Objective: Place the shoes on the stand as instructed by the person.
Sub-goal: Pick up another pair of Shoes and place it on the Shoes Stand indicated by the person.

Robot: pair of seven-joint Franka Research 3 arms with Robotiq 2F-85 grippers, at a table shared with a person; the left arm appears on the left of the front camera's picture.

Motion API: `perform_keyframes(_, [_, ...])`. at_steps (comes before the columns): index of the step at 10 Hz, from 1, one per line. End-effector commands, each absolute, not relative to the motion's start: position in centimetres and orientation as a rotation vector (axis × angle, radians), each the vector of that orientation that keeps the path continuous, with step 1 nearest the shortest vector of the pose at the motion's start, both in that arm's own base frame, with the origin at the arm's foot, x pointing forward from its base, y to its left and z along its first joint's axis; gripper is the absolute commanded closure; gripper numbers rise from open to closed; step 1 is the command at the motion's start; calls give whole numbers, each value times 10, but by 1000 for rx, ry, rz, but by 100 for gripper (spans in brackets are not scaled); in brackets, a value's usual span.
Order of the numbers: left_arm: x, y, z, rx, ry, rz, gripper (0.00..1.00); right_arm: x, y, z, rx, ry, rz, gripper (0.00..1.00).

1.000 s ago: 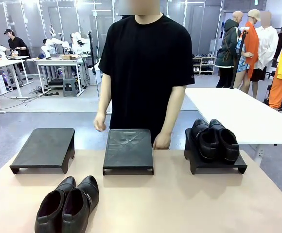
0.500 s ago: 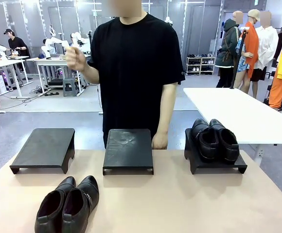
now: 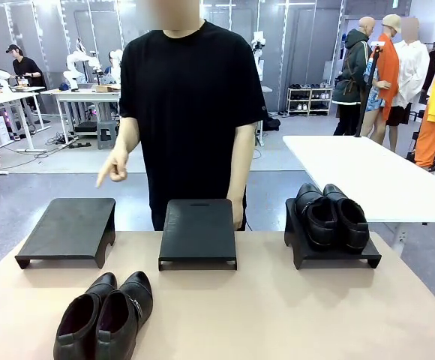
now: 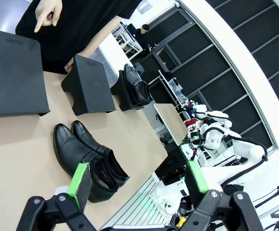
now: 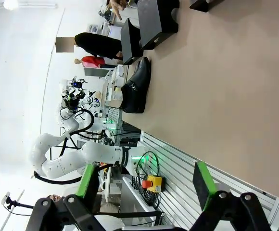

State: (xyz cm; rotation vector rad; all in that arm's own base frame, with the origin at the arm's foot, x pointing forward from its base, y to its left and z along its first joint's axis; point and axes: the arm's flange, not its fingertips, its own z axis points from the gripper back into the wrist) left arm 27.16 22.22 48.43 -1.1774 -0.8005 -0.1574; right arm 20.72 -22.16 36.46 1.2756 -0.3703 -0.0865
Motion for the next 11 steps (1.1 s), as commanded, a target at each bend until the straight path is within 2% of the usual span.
perform_keyframes(1, [273,224,485,-1182,-815,-179,0,206,-220,370,1285,-380,-90,0])
perform_keyframes(4, [273,224,485,-1182,-815,-179,0,206,-220,370,1285,-380,-90,0])
perform_keyframes(7, [277,213,500,-1167,-748,-156,0,206,-220,370,1285,-380,-90,0])
perform_keyframes(8, [279,200,518,-1144,-705,-186,0,206,-220,370,1285,-380,-90,0])
perform_keyframes(11, [310,105,577,-914,-456,-291,0,206,-220,370,1285,-380,-90,0])
